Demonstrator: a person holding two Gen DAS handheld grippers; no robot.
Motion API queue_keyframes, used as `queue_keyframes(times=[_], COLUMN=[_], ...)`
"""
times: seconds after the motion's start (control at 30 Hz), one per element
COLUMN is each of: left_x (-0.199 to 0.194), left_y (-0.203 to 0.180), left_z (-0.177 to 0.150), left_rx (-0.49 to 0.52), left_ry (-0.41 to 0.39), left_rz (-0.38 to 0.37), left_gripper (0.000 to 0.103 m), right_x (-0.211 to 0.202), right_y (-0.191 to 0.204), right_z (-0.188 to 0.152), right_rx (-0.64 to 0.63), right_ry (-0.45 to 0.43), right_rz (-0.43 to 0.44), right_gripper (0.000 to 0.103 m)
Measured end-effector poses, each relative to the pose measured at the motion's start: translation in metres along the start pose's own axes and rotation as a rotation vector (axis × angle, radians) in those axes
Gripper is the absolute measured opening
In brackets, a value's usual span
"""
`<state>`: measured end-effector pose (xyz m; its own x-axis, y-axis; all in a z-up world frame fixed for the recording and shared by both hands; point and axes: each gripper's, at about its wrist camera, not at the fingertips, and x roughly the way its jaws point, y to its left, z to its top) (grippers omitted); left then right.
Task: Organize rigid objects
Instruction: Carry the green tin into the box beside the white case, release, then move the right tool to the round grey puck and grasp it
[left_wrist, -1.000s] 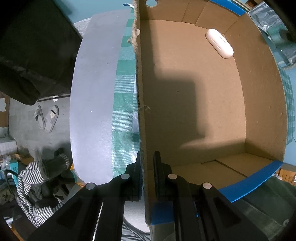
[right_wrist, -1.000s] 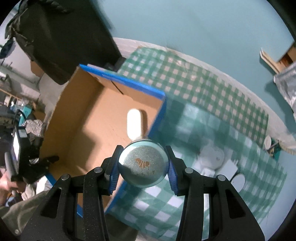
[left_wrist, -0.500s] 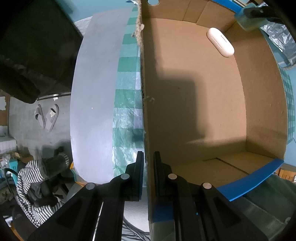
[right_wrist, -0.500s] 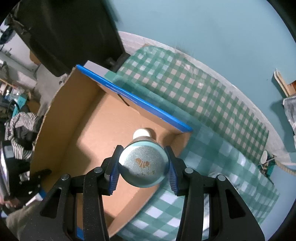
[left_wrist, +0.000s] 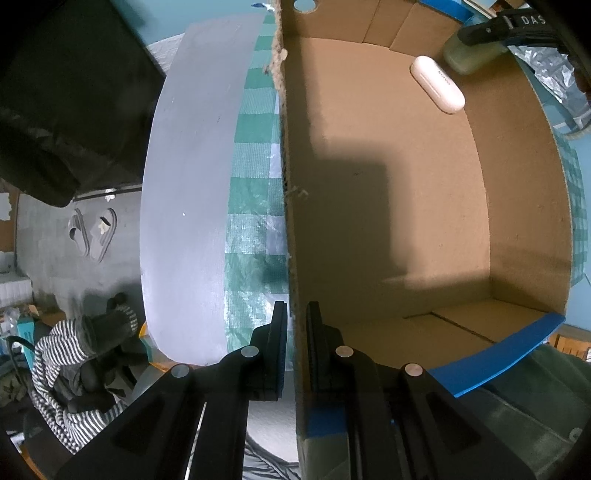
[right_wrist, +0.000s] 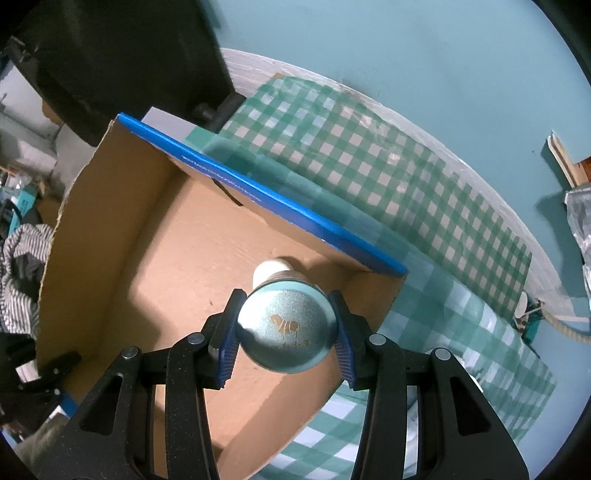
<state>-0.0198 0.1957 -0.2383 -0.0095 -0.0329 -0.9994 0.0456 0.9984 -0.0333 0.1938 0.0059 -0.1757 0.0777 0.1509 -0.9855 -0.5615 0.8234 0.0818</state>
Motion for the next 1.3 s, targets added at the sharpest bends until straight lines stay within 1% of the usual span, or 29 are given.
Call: queue_keyframes(times=[0.1,0.2,0.3,0.5,0.7,0.97,1.3], left_x=[-0.002,-0.004,-0.003,-0.002,-0.004,-0.004,-0.007], left_y=[0.001,0.0,-0.001,-0.001,-0.002,-0.003,-0.006], left_z=[0.0,0.002,0.002,0.003,0.003,0.001,0.002], left_rx=[0.002,0.006,0.008,0.007,0.006,0.013,0.005], left_ry=[-0.011,-0.018,-0.016,-0.013,-0.014,-0.007,-0.009], left_rz=[-0.001,0.0,0.002,0.002,0.003,0.011,0.024], left_gripper=[0.01,0.01,0.009,0.009,0.009,0.01,0.009], right_x=[-0.002,-0.006,-0.015,-0.037,-0.06,-0.079,-0.079], right_y=[0.001,-0.001,-0.004,-0.008,-0.021,-0.051,-0.109], right_z=[0.0,0.0,0.0,-0.004,-0.018,-0.049,-0.097], right_rx=[-0.002,0.014,0.029,0.044,0.075,0.121,0.234], right_ry=[-0.018,-0.032,-0.048,-0.079,-0.115,-0.12,-0.09], right_rz=[0.004,0.011,0.032,0.044,0.051,0.028,0.005], right_gripper=[0.056,0.06,0.06,0.063,0.066,0.067,0.069])
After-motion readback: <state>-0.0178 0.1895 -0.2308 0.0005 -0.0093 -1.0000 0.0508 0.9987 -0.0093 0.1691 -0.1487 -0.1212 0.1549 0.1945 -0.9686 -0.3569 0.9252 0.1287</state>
